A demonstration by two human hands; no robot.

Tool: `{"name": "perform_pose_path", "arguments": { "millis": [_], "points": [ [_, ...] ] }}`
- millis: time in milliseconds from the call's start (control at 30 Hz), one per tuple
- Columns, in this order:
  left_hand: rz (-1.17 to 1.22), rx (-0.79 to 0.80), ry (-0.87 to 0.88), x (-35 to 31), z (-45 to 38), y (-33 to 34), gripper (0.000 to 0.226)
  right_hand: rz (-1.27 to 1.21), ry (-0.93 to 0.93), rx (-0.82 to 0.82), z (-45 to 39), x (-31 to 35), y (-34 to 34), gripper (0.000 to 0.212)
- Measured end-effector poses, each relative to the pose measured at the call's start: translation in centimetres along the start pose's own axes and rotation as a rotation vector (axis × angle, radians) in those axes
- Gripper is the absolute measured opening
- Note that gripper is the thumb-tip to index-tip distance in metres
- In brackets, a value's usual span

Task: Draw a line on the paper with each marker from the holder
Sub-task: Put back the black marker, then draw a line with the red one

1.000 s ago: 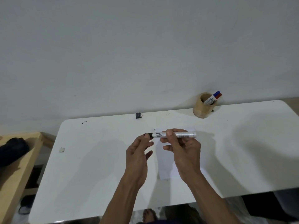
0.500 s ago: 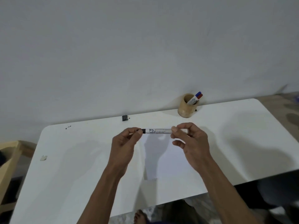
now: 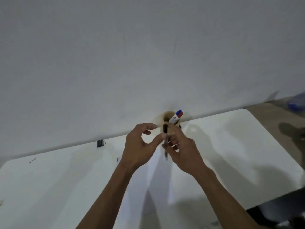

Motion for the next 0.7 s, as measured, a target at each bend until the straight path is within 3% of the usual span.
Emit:
{"name": "perform_pose_path", "arguments": {
  "millis": [133, 300, 400, 500, 700],
  "points": [
    [0.009, -0.038, -0.153, 0.9, -3.6, 4.6, 0.053, -0.101, 0.058, -0.300, -4.7, -3.4, -5.4, 0.077],
    [-0.117, -0.020, -0.197, 2.9, -6.8, 9.9, 0.076, -0.228, 0.083, -0.510, -10.4, -5.9, -8.1, 0.060],
    [-0.119, -0.010, -0.203, 3.0, -7.9, 11.8, 0.082, -0.145, 0.062, -0.514, -12.4, -7.3, -7.6, 0.044],
    [-0.108, -0.022, -0.133, 2.8, -8.5, 12.8, 0.068, -0.107, 0.071, -0.467, -12.9, -8.7, -6.4, 0.037],
    [-0.099, -0.059, -0.104, 3.8, -8.8, 13.1, 0.067, -0.106, 0.078, -0.460, -13.0, -10.9, -4.8, 0.023]
  ]
}}
Point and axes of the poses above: each hand's wrist, its own z-axis away from the middle knuckle, its own y-axis out of the palm, x = y × z, the point moved 5 cm from there along -z, towards the middle knuckle, and after that the axes turned 3 degrees about -x, right-handed, at the moved point
